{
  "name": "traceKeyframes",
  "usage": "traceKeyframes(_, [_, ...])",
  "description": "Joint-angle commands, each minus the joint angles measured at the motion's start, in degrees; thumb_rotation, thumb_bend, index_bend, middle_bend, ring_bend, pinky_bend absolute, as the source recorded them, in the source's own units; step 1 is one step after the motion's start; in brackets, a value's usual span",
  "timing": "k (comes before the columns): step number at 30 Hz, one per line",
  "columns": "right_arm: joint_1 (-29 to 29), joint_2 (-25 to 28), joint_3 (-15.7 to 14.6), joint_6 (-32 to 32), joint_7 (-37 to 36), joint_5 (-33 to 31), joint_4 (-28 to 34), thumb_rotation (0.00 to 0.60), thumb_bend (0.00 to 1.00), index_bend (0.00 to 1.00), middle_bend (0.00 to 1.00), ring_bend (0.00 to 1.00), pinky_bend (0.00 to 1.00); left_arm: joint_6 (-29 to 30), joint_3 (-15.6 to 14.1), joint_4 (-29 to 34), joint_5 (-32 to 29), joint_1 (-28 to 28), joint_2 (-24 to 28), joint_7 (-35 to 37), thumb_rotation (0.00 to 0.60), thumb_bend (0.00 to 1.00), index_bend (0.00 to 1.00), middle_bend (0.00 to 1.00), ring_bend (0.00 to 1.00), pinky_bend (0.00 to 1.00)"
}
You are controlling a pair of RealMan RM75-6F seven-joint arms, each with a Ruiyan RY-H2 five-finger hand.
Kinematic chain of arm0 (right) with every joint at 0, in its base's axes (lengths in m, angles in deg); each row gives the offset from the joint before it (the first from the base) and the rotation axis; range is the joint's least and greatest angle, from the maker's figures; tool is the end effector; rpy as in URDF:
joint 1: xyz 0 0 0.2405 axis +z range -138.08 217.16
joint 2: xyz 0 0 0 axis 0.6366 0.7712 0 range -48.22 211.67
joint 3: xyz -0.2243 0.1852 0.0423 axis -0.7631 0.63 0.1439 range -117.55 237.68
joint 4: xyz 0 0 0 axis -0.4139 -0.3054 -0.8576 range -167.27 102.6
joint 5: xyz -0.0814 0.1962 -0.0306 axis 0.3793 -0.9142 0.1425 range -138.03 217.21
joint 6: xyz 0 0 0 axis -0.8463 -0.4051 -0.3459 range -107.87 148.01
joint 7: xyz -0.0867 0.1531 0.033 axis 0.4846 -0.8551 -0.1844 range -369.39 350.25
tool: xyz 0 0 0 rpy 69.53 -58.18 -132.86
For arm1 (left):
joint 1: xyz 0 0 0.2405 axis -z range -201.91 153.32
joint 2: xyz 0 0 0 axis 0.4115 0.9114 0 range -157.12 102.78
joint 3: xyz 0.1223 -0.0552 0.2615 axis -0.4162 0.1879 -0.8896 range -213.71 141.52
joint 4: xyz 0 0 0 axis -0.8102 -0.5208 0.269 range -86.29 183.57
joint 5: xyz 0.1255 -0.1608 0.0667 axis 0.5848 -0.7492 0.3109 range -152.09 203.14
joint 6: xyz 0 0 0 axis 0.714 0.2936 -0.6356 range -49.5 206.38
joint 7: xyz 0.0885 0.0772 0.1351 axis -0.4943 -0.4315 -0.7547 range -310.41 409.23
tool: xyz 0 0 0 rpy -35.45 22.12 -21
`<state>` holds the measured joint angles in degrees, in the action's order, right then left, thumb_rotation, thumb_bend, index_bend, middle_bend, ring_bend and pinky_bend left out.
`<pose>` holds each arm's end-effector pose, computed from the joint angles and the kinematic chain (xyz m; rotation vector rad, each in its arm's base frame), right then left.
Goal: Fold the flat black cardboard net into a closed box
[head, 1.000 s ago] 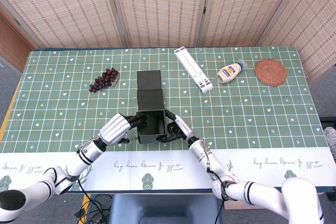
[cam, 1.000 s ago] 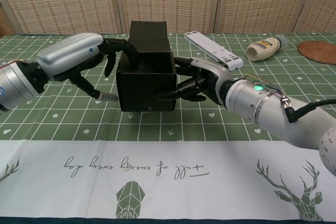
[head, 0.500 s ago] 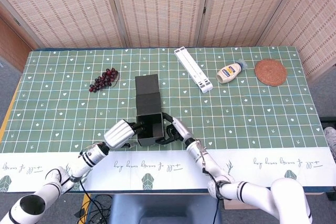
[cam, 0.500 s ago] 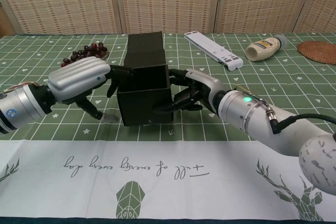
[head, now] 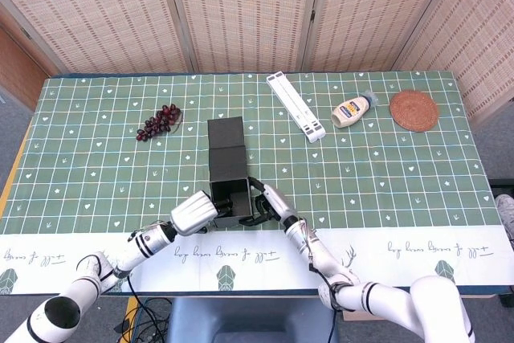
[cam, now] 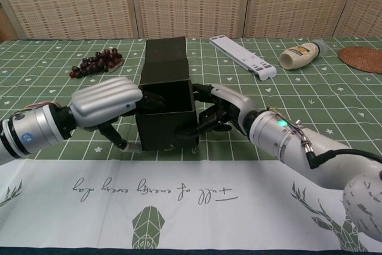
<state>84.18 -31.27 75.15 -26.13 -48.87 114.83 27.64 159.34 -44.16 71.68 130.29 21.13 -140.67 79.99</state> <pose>-0.1217 -0.3908 -0.1676 1.5116 -1.9735 1.4143 -0.1702 0.3867 -0.1047 -2.2619 -0.4823 -1.3634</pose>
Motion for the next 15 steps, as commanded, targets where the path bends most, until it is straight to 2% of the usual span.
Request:
traceKeyframes(1, [-0.19,-0.04,-0.31,-0.38,-0.12,0.44,-0.04,0.6,0.08,0.45,0.5,0.8,1.0,0.04,-0.04,-0.29,-0.12,0.22,-0.27,0.18,0.6,0.09,0.51,0.44,0.6,0.89])
traceKeyframes(7, [-0.52,0.03,-1.04,-1.31,-0.35,1.61,0.08,0.6,0.08,0.45,0.49,0.8,1.0,0.32,-0.38,-0.74,-0.21,0.63,-0.29,0.49,0.6,0.09,0.57,0.51,0.6,0.89])
traceKeyframes(15, [-0.72,0.14,-1.7,-1.93,0.14,2.38,0.21,0.6,0.08,0.45,0.47,0.8,1.0,-0.2,-1.01,-0.89,-0.22,1.17,-0.16,0.39,0.6,0.09,0.62,0.56,0.61,0.89])
